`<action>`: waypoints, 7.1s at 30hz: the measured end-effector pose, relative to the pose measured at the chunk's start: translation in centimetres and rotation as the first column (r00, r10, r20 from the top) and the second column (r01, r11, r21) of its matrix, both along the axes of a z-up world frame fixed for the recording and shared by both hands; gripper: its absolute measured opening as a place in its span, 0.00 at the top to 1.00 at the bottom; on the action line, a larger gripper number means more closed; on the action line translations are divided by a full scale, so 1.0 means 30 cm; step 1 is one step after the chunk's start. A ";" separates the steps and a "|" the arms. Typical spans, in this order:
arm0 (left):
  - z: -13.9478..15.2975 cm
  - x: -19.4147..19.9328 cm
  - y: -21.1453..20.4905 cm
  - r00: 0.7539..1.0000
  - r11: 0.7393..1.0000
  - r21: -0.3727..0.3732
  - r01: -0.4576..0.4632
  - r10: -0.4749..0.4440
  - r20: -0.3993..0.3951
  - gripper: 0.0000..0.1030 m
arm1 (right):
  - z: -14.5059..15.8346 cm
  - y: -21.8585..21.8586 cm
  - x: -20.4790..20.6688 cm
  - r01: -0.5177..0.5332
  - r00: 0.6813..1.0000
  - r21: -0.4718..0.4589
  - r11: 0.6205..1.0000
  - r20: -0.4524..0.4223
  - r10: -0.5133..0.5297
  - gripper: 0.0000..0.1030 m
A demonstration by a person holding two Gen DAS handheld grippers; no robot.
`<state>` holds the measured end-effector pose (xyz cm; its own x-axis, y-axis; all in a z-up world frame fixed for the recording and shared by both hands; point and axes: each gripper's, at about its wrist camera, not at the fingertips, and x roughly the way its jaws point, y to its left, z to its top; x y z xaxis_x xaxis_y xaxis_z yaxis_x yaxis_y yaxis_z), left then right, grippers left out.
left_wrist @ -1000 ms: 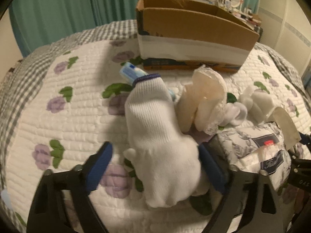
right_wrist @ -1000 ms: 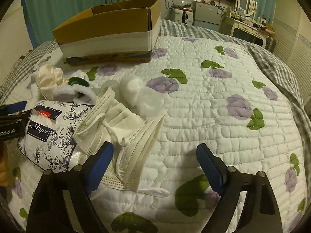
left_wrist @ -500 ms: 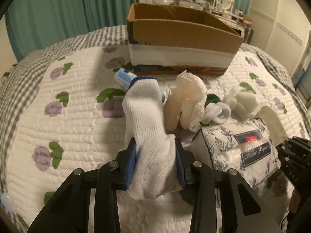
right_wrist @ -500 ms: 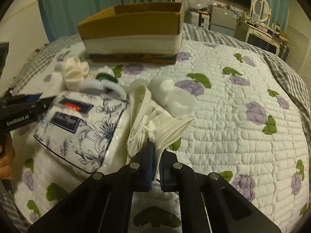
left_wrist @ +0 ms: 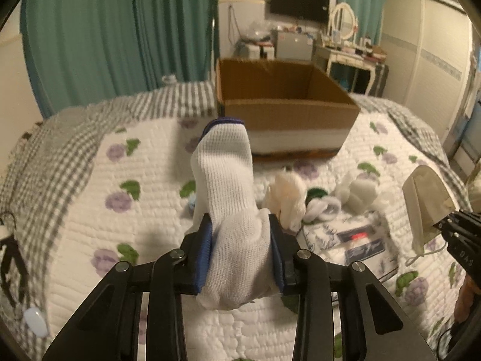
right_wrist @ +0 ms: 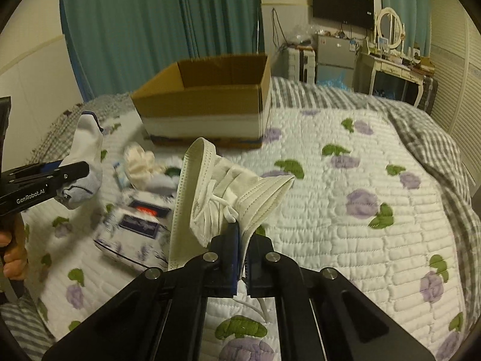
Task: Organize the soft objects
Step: 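Carry the sock and mask up and over to the cardboard box with both tools, then open both tools to drop the sock and mask into the box, then move both tools back toward the remaining items on the quilt, then grasp the blue tissue pack with the left tool while the right tool grasps the white plush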
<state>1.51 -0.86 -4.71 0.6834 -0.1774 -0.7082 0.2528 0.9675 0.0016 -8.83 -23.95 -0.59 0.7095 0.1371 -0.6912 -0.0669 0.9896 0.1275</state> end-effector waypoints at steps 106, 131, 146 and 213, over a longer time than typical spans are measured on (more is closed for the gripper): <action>0.489 0.481 -0.103 0.965 0.998 -0.048 -0.049 0.060 0.254 0.29 | 0.561 0.055 0.580 -0.021 0.937 -0.150 0.988 0.342 0.072 0.15; 0.585 0.198 0.028 0.915 0.983 -0.094 -0.158 0.181 0.362 0.29 | 0.704 0.031 0.209 0.011 0.881 -0.159 0.987 0.469 0.066 0.00; 0.343 0.265 0.037 0.956 0.982 -0.031 -0.188 0.191 0.222 0.29 | 0.493 0.053 0.278 -0.033 0.919 -0.187 0.982 0.380 0.103 0.00; -0.243 0.350 -0.037 0.989 0.992 0.099 0.082 -0.069 -0.132 0.68 | -0.208 0.032 0.382 -0.162 0.978 -0.085 0.983 -0.145 0.149 0.79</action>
<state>12.02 -1.97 -12.01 0.5730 -0.1462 -0.8064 0.3298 0.9419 0.0636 2.63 -23.00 -6.83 0.5819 0.1665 -0.7960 -0.2091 0.9765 0.0514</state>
